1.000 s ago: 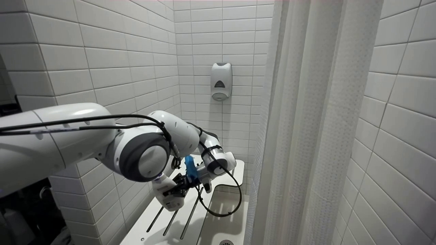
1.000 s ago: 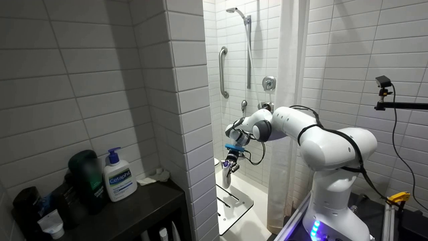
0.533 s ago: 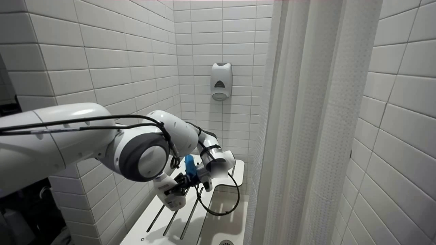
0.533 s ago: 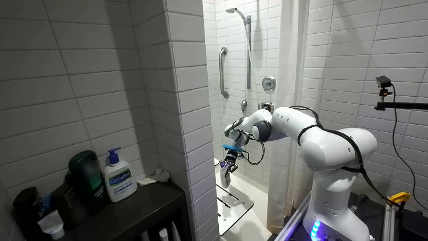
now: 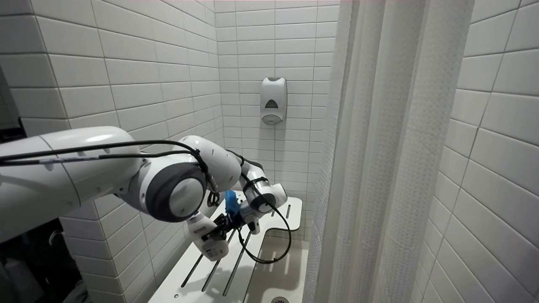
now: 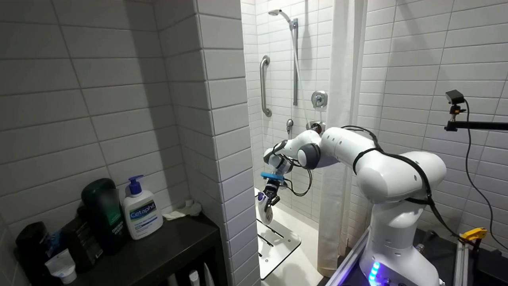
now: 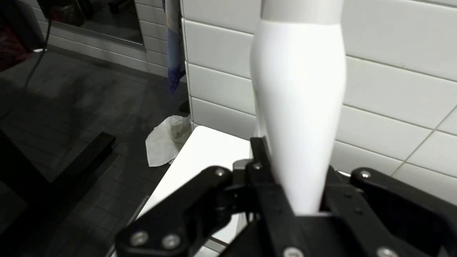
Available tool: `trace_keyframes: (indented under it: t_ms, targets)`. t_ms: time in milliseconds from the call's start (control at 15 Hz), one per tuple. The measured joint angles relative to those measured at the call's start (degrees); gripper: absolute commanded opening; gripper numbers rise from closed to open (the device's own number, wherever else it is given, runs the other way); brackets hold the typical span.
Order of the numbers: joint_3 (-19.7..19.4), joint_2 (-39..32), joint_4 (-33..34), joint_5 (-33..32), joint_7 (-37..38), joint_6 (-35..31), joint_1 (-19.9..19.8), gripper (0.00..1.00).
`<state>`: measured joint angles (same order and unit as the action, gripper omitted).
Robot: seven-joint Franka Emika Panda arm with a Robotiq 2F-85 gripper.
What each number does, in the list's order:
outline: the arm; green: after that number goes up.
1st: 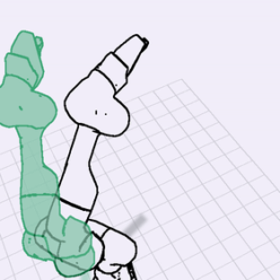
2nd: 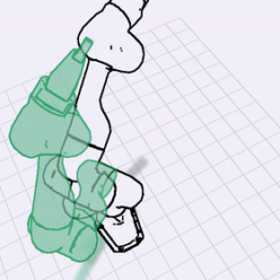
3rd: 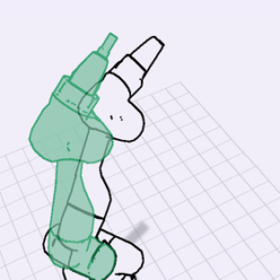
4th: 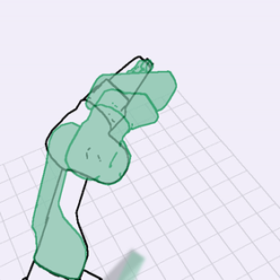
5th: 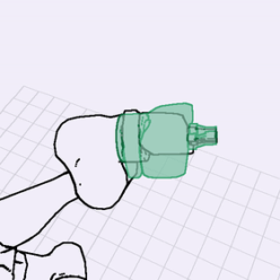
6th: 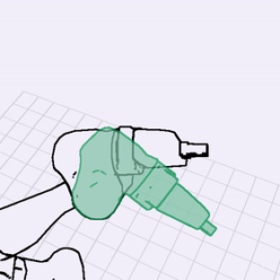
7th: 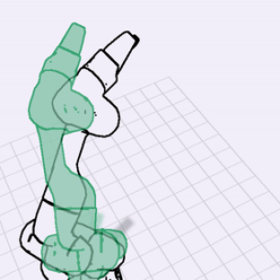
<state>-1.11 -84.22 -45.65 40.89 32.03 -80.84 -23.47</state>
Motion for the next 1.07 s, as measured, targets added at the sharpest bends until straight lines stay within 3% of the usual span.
trace_keyframes:
  t_ms: [67,1067]
  targets:
    - [0.0,0.0,0.1,-0.1,0.0,0.0,0.2,0.05]
    - [0.1,-0.2,-0.5,-0.1,5.1,-4.6,2.3,0.05]
